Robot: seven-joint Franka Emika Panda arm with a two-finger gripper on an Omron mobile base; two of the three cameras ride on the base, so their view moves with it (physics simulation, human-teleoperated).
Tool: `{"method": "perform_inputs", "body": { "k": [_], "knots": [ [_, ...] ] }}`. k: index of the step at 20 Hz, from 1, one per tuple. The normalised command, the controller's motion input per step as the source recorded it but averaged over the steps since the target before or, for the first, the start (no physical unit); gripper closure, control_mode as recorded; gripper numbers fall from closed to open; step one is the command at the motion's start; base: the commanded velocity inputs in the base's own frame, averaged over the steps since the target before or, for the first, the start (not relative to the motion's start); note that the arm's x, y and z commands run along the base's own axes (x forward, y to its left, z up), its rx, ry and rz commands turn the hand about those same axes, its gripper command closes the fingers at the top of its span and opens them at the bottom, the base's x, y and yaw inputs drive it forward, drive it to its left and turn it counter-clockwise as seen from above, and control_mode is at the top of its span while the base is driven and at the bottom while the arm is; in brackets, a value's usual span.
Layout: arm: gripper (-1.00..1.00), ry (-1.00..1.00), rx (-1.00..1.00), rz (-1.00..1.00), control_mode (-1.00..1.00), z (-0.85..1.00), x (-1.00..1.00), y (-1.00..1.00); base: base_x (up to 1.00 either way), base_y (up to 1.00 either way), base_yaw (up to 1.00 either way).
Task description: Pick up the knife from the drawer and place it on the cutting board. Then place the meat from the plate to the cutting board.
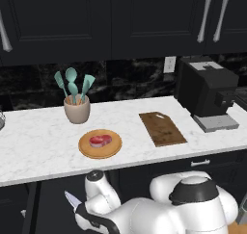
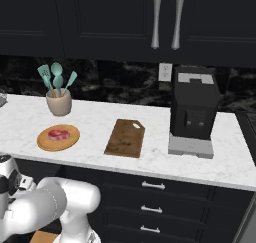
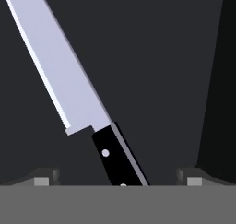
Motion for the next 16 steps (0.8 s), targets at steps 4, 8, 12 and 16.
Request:
{"method": "perform_inputs", "body": {
  "k": [4, 8, 12, 16],
  "knots": [
    [-1.0, 0.0, 0.0, 0.01, -1.0, -0.14, 0.11, 0.02, 0.0, 0.0, 0.0],
    [-1.0, 0.0, 0.0, 0.0, -1.0, -0.02, 0.02, 0.08, 0.0, 0.0, 0.0],
    [-1.0, 0.0, 0.0, 0.0, -1.0, -0.04, 0.02, 0.03, 0.0, 0.0, 0.0],
    [-1.0, 0.0, 0.0, 0.0, -1.0, -0.06, 0.0, 0.03, 0.0, 0.0, 0.0]
  ]
}}
